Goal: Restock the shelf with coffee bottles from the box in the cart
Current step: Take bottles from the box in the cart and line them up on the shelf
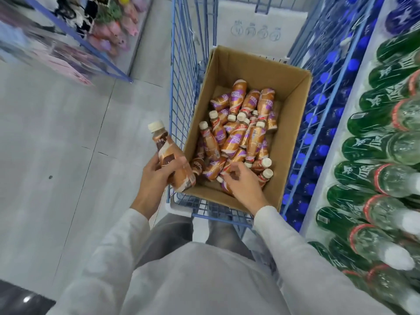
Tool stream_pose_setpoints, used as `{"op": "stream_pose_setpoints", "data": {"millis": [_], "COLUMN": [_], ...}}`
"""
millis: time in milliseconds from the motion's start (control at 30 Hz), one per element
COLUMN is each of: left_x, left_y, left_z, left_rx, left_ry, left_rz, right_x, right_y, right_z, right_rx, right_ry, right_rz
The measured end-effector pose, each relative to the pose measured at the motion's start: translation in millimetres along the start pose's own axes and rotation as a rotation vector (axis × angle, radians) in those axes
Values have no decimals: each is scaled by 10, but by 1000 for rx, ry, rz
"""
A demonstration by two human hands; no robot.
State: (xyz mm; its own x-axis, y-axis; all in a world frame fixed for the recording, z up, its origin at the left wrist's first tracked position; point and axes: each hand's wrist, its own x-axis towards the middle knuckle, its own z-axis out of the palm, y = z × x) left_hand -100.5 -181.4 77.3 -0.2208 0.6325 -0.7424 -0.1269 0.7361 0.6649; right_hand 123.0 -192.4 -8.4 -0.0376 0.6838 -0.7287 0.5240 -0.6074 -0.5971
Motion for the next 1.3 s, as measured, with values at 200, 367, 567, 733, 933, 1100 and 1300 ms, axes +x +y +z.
{"op": "stream_pose_setpoints", "data": {"millis": [200, 367, 567, 733, 933, 1100, 1300], "left_x": [-227, -298, -289, -281, -314, -431, -638], "left_y": [25, -10, -37, -15, 139, 341, 536], "left_z": [-305, -340, -296, -255, -194, -135, -17], "left_rx": [-182, -215, -186, -162, -144, -140, -144], "left_ry": [22, 41, 11, -6, -44, -77, -126], "left_rz": [2, -53, -53, -62, -40, 30, 124], "right_x": [604, 989, 1272, 1264, 628, 98, -459], "right_y": [54, 55, 182, 312, -30, -384, -859], "right_z": [427, 803, 1261, 1245, 778, 250, -312], "right_rx": [-258, -526, -806, -605, 141, 427, 666], "right_ry": [-174, -307, -242, -231, -198, -108, -65], "right_rz": [-72, -235, -353, -378, -86, -102, -187]}}
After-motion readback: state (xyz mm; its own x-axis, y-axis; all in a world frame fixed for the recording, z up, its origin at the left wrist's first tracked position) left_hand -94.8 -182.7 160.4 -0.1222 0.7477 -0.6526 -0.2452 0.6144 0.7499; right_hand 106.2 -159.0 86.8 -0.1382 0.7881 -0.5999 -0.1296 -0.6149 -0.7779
